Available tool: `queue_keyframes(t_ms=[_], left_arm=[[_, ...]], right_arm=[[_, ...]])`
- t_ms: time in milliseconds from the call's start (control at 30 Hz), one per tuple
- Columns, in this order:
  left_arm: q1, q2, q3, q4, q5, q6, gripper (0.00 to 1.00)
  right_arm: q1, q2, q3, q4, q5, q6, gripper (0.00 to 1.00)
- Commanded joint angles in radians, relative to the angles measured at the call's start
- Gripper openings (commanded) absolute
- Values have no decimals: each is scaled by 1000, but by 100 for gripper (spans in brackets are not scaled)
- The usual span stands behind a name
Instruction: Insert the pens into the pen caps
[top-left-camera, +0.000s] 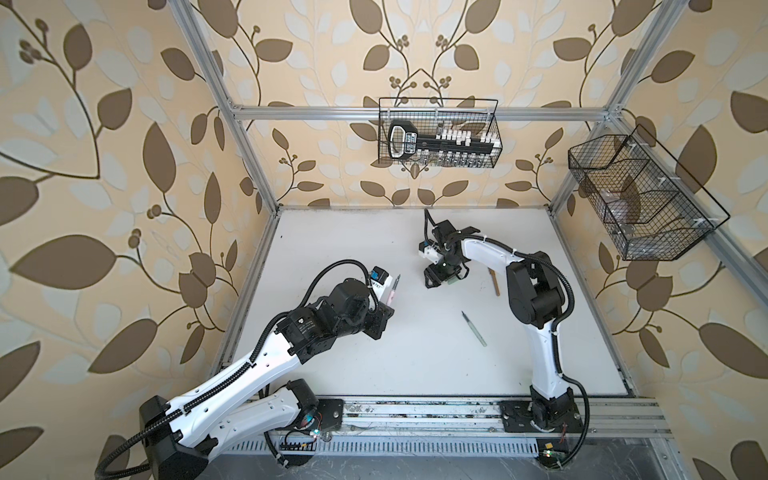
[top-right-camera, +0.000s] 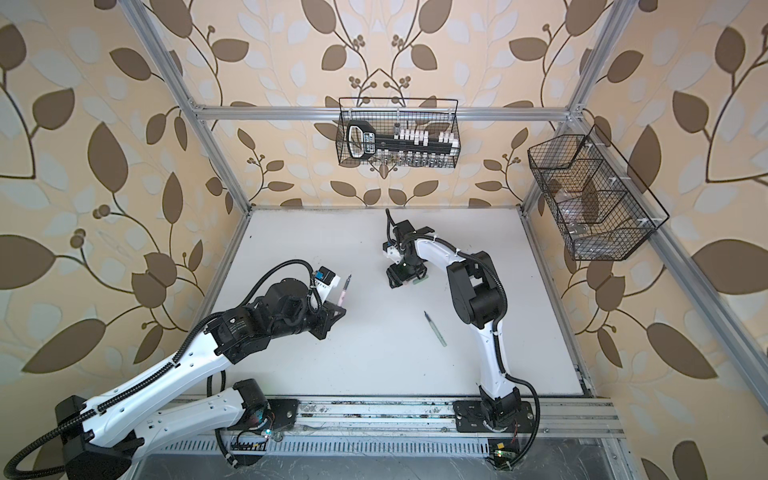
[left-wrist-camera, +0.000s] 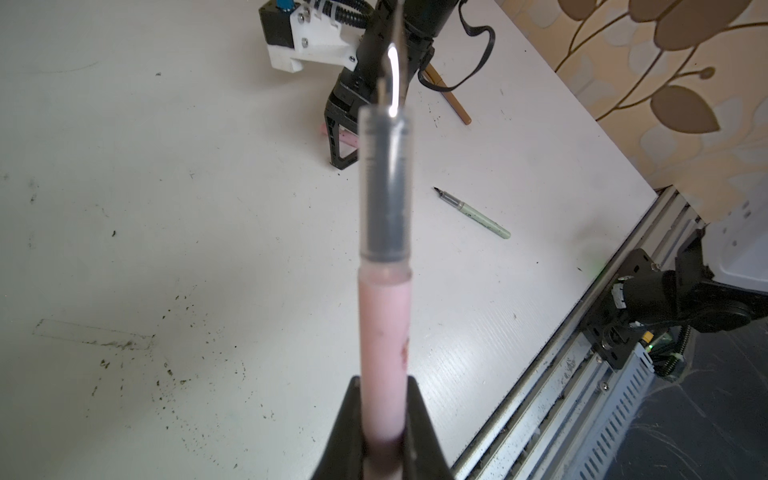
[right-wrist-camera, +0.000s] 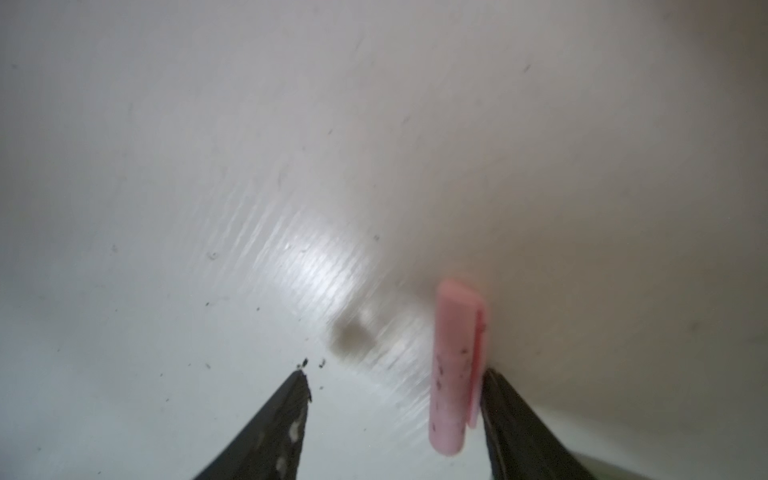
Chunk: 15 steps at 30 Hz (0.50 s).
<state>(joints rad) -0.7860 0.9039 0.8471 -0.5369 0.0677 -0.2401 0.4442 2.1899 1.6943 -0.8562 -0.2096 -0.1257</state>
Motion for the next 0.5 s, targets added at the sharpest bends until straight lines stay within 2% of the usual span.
queue_keyframes(t_ms=[0,133,200,367,467], left_arm=[[-7,-26,-6,8,-31,-3,12],[-7,-19,-3,6,-28,-2,12],[-7,-13,-6,10,-24,-3,12],[-7,-6,-3,9,-20,-2,12],[-7,-11,-3,7,-26,-3,13]], right_arm=[[26,-67,-47,-66,-14,55,65],[48,-120,-59,-69,22,112,63],[41,-141,-58,-40,81,191,62],[32,-192,-131,126,56,370,61],[58,-202,-174,182,50,426,62]])
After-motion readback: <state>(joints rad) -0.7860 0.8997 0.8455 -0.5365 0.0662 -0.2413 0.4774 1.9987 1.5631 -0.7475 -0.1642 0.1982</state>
